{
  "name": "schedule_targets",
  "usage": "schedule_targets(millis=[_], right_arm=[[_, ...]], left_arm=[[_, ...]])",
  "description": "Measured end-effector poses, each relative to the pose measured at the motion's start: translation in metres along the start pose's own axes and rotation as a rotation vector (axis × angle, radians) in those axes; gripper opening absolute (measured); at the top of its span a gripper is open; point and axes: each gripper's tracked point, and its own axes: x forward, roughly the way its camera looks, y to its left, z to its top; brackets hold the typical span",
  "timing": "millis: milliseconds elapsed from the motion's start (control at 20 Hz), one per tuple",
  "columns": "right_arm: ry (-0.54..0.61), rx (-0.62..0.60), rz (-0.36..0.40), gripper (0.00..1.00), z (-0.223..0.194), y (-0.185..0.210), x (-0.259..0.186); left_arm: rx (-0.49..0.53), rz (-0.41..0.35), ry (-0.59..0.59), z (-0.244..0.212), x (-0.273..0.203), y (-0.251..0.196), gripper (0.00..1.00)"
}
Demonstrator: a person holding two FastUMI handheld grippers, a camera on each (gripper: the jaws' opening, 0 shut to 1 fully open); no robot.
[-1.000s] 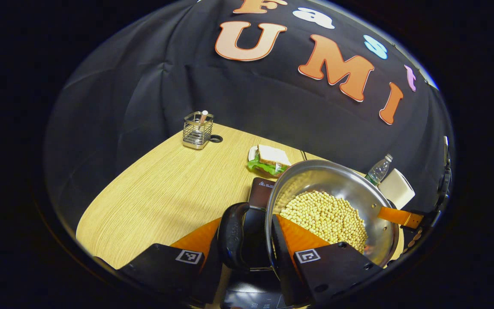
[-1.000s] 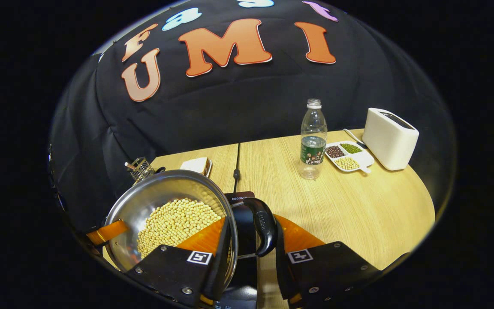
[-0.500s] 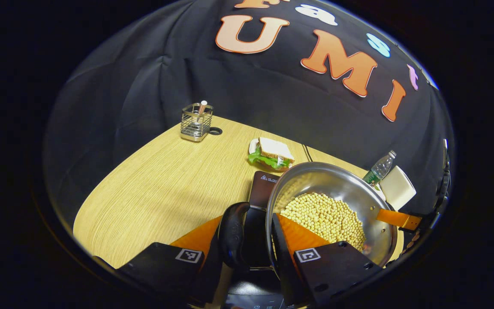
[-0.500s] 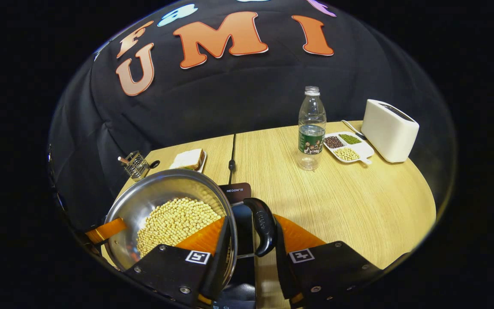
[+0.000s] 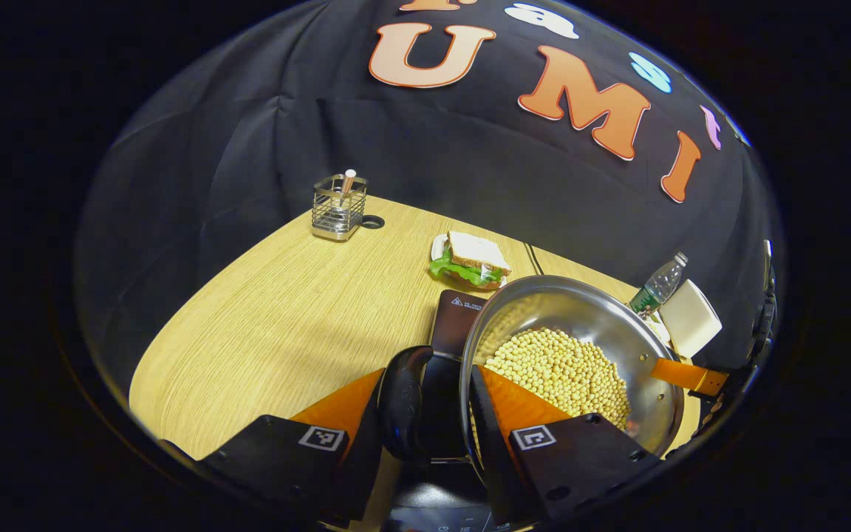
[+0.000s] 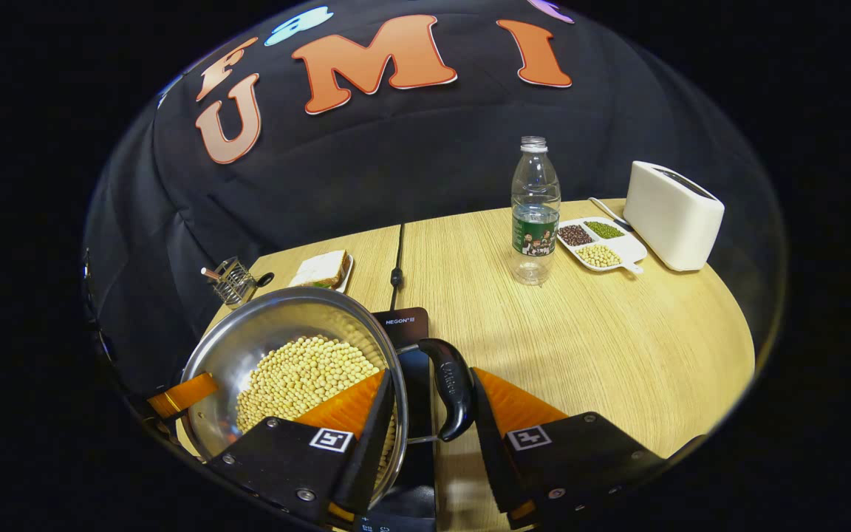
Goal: First push the handle of the pot to place it horizontally, then grasp the pot with both hands and set it on the induction cooktop.
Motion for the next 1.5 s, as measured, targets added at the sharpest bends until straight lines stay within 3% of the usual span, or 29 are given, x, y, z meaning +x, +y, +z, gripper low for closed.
schedule_targets(millis=[100,150,200,250,300,350,500,750,1000,1350,1500], right_arm=[[-0.045,0.007,0.027,0.66,0.015,0.005,-0.009],[-0.059,0.004,0.043,0.69,0.020,0.006,-0.016],[-0.074,0.000,0.050,0.78,0.026,0.005,-0.023],[-0.102,-0.007,0.051,0.82,0.035,0.002,-0.031],[-0.137,-0.016,0.049,0.91,0.046,-0.003,-0.039],[-0.177,-0.023,0.042,0.94,0.057,-0.010,-0.050],[-0.278,-0.025,0.011,0.94,0.090,-0.035,-0.084],[-0.445,-0.055,-0.045,0.95,0.138,-0.087,-0.157],[-0.582,-0.115,-0.117,0.94,0.171,-0.143,-0.222],[-0.718,-0.146,-0.282,0.94,0.185,-0.227,-0.320],[-0.729,-0.165,-0.342,0.95,0.178,-0.261,-0.350]], left_arm=[[0.034,-0.001,-0.054,0.010,0.005,0.003,0.81],[0.048,0.003,-0.082,0.015,0.006,0.002,0.80],[0.063,0.010,-0.112,0.022,0.005,0.003,0.92],[0.084,0.013,-0.147,0.029,0.005,0.003,0.97],[0.109,0.012,-0.188,0.039,0.001,0.002,0.96],[0.133,0.021,-0.236,0.050,0.000,0.004,0.96],[0.182,0.048,-0.359,0.080,-0.009,0.006,0.98],[0.151,-0.017,-0.515,0.120,-0.039,-0.016,0.98],[0.182,0.023,-0.660,0.167,-0.112,-0.015,0.99],[0.210,0.081,-0.847,0.207,-0.214,-0.016,0.98],[0.224,0.102,-0.871,0.209,-0.240,-0.013,0.99]])
